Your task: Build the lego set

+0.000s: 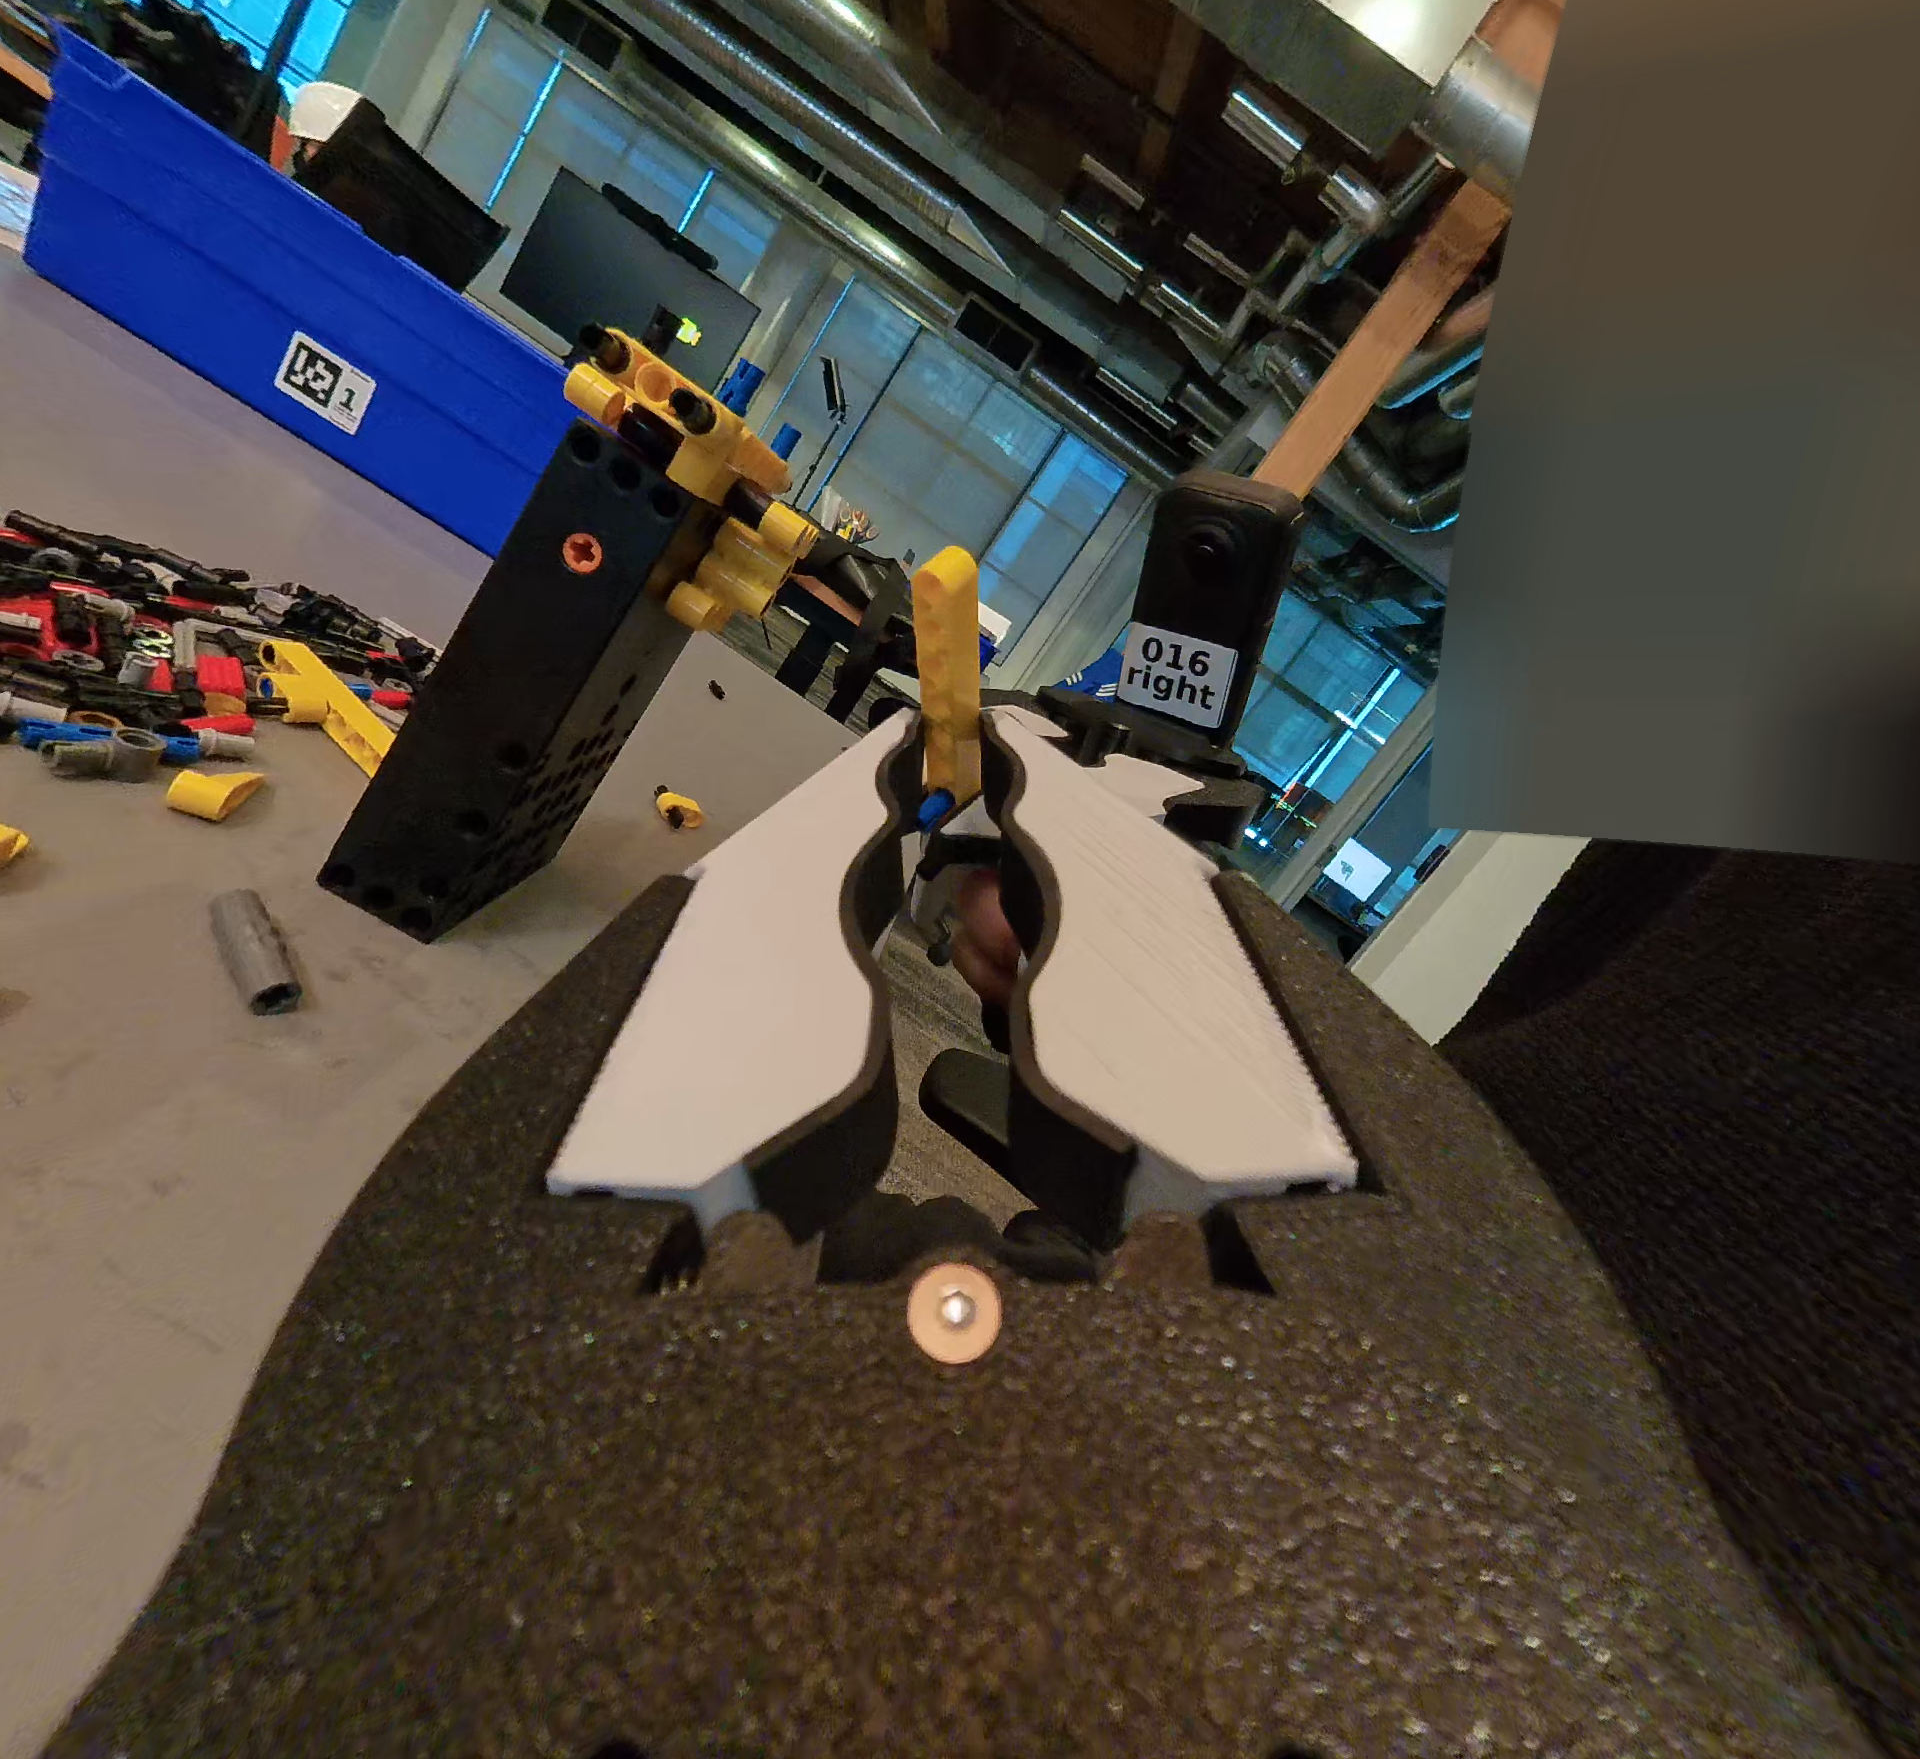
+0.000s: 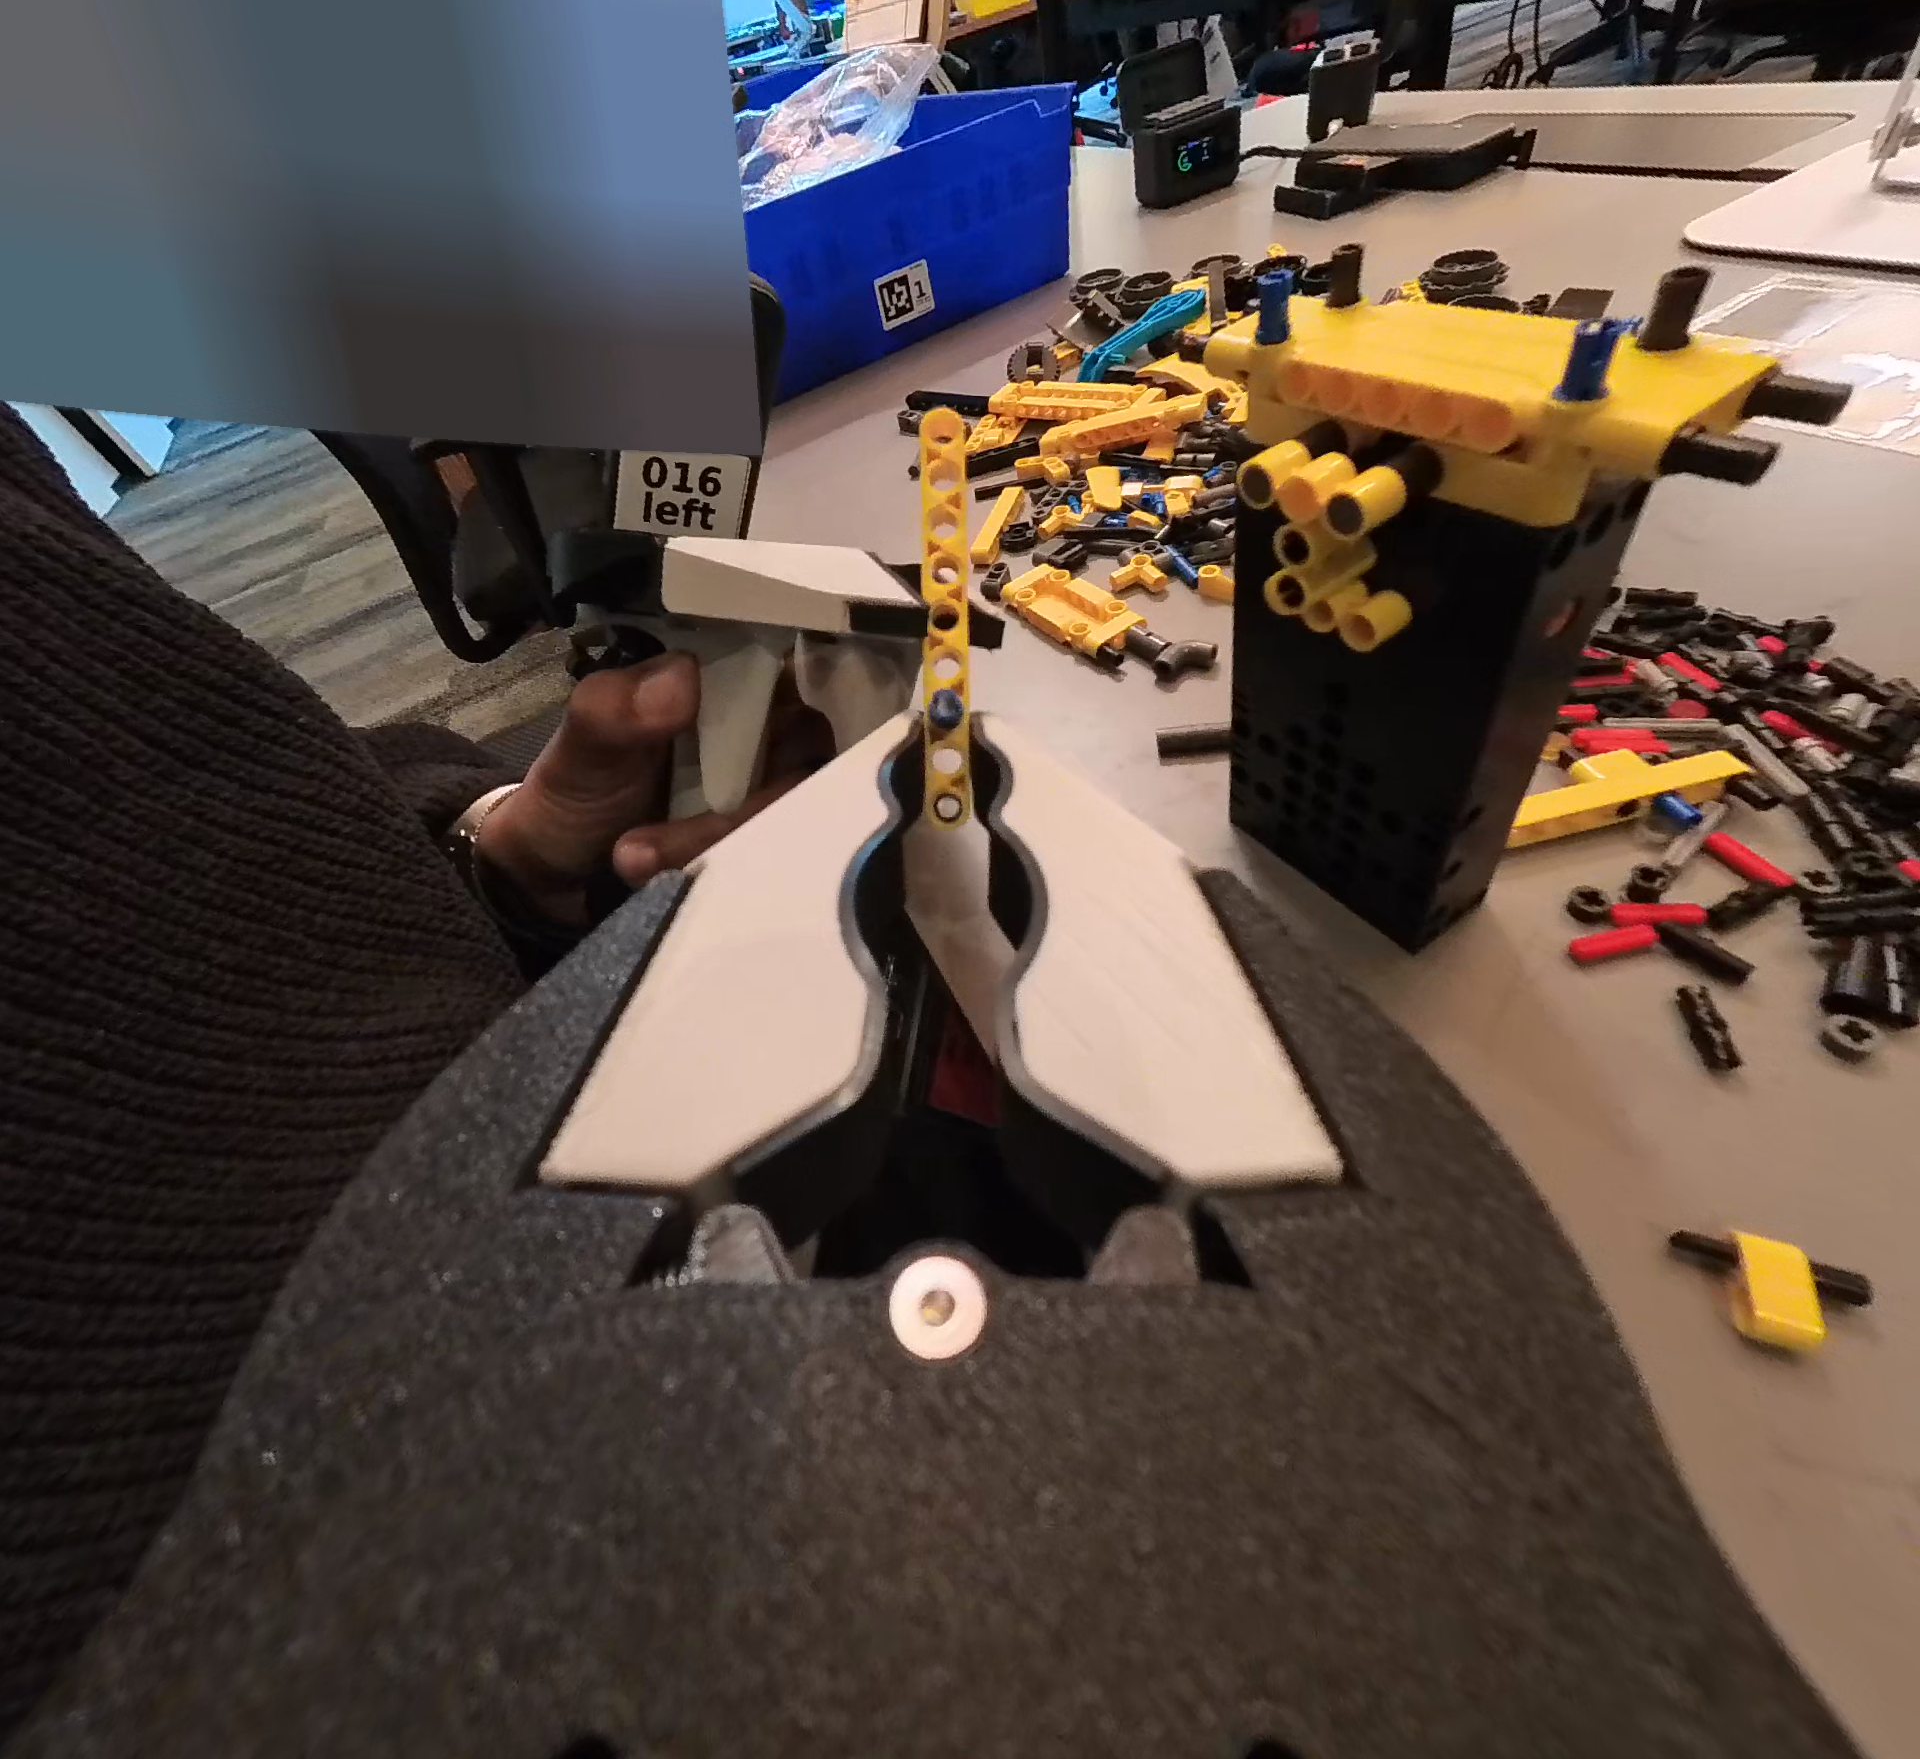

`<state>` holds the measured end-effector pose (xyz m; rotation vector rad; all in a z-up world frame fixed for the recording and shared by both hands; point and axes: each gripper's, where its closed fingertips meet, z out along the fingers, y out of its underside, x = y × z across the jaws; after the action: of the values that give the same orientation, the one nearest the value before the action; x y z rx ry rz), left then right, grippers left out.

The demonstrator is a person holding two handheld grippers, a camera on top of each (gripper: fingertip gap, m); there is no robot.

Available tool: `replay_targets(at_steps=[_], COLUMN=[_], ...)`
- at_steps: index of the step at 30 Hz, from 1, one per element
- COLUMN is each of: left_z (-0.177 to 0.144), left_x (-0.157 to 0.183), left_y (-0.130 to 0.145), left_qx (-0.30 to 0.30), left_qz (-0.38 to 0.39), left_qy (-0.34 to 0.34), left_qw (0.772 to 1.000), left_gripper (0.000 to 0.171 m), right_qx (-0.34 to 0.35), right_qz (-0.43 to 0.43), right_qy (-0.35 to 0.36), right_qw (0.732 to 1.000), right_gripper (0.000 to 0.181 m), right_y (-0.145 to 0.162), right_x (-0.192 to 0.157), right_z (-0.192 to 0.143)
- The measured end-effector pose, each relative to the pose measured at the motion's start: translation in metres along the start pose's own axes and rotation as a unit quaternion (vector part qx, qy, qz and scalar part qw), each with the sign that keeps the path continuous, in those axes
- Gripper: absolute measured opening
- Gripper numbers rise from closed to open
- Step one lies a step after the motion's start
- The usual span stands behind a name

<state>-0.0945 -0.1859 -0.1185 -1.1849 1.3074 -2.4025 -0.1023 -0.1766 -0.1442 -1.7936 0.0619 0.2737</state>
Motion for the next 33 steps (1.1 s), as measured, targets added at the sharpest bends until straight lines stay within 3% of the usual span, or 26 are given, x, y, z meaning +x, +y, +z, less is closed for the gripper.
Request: replay_targets(at_steps=[21, 33], left_z=[0.000, 0.000], left_x=[0.004, 0.004], left_y=[-0.001, 0.000], left_qx=[0.005, 0.004], left_qz=[0.002, 0.004], left_qy=[0.012, 0.010], left_qw=[1.000, 1.000], left_gripper=[0.010, 0.008], right_qx=[0.014, 0.007], right_qz=[0.031, 0.015], right_qy=[-0.031, -0.010], right_qw=[0.999, 1.000], right_gripper=[0.013, 0.022], right_y=[-0.003, -0.006], right_x=[-0.002, 0.012], right_z=[-0.001, -0.007])
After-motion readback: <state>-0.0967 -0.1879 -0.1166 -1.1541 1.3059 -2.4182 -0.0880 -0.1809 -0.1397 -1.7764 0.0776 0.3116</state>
